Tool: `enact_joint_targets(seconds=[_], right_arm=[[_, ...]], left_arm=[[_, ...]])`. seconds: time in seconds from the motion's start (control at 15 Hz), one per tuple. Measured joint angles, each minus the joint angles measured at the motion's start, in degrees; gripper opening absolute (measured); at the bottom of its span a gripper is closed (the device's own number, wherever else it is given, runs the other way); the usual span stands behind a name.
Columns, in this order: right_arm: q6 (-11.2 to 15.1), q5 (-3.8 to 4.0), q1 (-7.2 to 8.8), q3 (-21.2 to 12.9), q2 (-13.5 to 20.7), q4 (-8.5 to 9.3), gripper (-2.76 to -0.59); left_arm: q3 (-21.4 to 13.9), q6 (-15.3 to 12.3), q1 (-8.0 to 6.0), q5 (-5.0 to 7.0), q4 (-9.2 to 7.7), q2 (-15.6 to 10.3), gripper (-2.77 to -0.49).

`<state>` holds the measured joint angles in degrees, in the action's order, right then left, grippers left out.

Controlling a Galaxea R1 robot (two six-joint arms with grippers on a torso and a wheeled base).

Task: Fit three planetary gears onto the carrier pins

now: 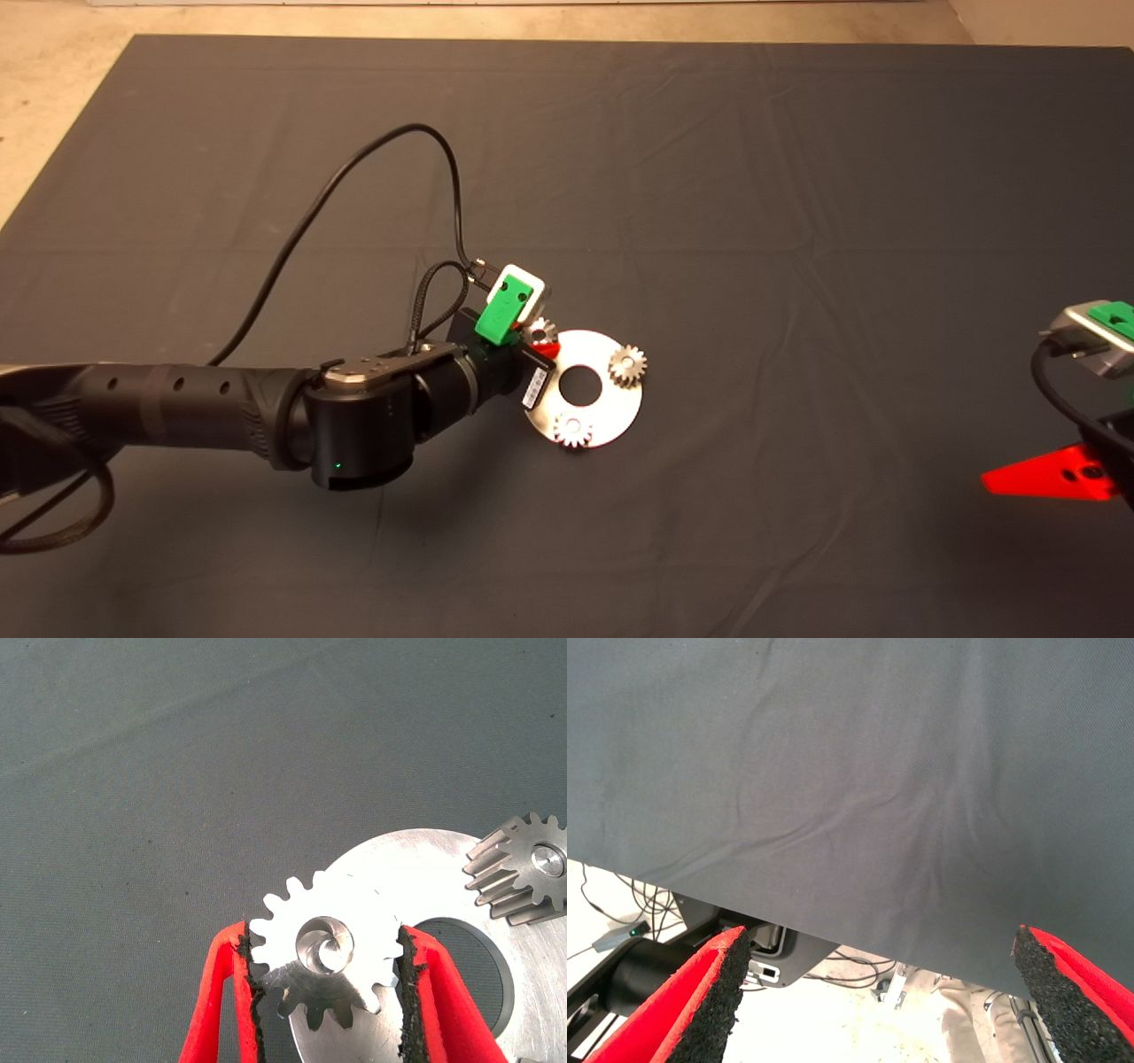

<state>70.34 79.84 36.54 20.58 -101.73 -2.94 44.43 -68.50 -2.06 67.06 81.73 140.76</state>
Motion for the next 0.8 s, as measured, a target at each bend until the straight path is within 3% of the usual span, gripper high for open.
enact_joint_targets(seconds=[0.8], right_arm=[[-0.06,-0.05,0.01,0.00,-0.01,0.00,-1.16]], left_arm=[[-0.52,0.00,0.59,-0.61,0.16,-0.79,-2.66]])
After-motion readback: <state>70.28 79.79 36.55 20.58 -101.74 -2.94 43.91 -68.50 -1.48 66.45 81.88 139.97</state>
